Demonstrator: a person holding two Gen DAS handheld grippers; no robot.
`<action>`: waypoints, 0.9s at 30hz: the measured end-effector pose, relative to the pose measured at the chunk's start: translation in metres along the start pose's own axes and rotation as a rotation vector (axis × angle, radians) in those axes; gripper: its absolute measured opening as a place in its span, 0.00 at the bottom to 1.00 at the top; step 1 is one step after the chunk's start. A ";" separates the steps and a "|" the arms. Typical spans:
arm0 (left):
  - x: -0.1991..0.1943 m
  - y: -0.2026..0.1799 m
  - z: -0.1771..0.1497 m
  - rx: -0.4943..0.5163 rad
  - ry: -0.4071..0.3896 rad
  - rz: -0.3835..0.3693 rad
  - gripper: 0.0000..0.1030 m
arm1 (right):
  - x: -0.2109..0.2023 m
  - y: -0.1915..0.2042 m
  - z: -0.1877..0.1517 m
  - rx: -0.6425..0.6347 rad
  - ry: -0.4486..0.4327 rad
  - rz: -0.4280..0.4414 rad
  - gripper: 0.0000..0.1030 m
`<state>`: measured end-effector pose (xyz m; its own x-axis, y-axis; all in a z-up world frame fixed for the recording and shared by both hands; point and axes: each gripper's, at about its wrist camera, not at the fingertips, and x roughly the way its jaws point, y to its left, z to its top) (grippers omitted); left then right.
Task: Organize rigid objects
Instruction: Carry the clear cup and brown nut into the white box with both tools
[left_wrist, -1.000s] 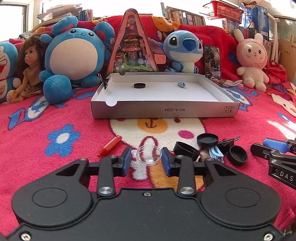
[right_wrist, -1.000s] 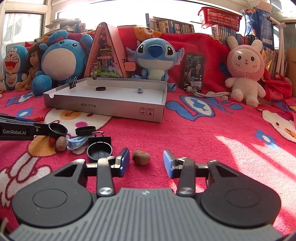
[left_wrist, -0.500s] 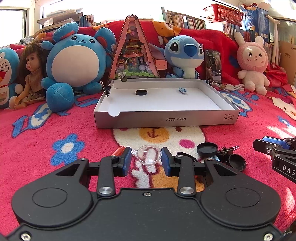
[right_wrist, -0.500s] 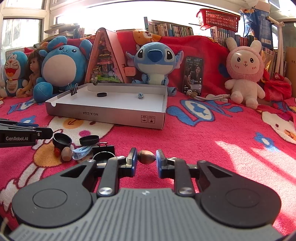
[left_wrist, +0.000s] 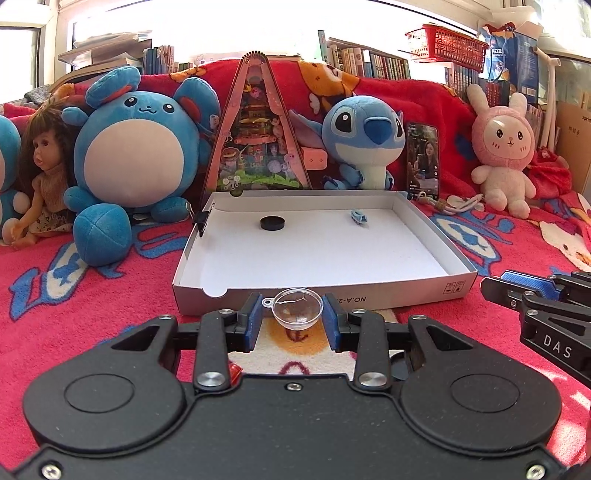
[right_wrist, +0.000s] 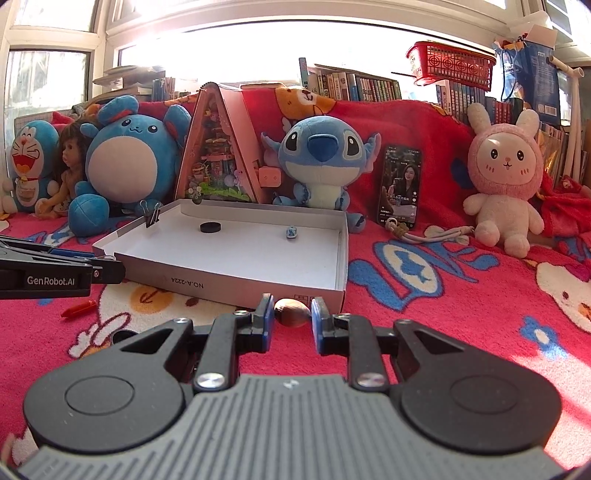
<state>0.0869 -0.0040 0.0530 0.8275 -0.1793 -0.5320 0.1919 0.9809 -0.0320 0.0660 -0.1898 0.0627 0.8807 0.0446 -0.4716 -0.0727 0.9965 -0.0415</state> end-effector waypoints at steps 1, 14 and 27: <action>0.002 0.000 0.004 -0.004 0.000 -0.004 0.32 | 0.004 -0.001 0.004 0.006 0.000 0.004 0.26; 0.058 0.004 0.049 -0.025 0.023 0.002 0.32 | 0.057 -0.004 0.041 0.038 0.035 0.036 0.26; 0.120 0.013 0.074 -0.061 0.058 0.002 0.32 | 0.110 -0.003 0.066 0.096 0.094 0.066 0.26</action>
<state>0.2272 -0.0182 0.0512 0.7957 -0.1749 -0.5799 0.1566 0.9843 -0.0819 0.1943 -0.1833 0.0692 0.8274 0.1083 -0.5510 -0.0800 0.9940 0.0751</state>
